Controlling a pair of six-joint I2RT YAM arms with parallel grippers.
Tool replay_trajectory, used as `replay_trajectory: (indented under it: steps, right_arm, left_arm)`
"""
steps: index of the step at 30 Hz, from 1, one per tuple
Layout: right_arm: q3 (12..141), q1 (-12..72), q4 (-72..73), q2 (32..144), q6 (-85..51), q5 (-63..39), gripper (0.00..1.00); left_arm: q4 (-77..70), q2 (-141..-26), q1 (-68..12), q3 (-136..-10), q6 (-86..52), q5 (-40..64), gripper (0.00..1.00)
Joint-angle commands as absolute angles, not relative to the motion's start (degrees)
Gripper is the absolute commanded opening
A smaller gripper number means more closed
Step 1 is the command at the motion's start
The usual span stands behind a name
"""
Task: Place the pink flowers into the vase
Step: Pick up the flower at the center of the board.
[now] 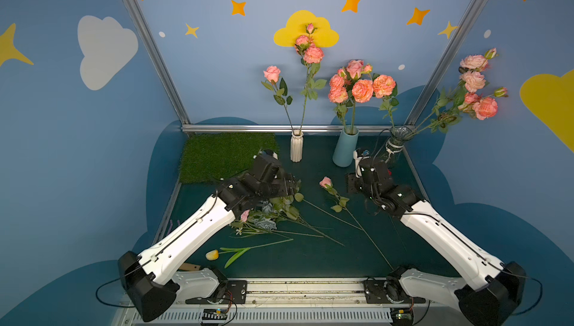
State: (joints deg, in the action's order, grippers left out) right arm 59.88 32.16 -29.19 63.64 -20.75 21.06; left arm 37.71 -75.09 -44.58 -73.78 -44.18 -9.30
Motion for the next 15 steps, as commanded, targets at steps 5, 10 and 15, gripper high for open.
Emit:
replay_trajectory:
  steps: [5, 10, 15]
  right_arm:
    - [59.6, 29.2, -38.5, 56.3, -31.6, 36.7, 0.46]
    - [58.4, 28.0, -40.5, 53.0, -32.8, 38.0, 0.45]
    - [57.0, 25.9, -40.4, 49.8, -31.6, 36.8, 0.46]
  left_arm:
    - [29.4, -88.1, -52.3, -77.1, -51.2, -11.0, 0.81]
    - [25.9, -97.8, -54.9, -82.9, -53.4, -6.3, 0.80]
    - [14.9, -100.8, -54.8, -78.5, -62.2, 0.4, 0.80]
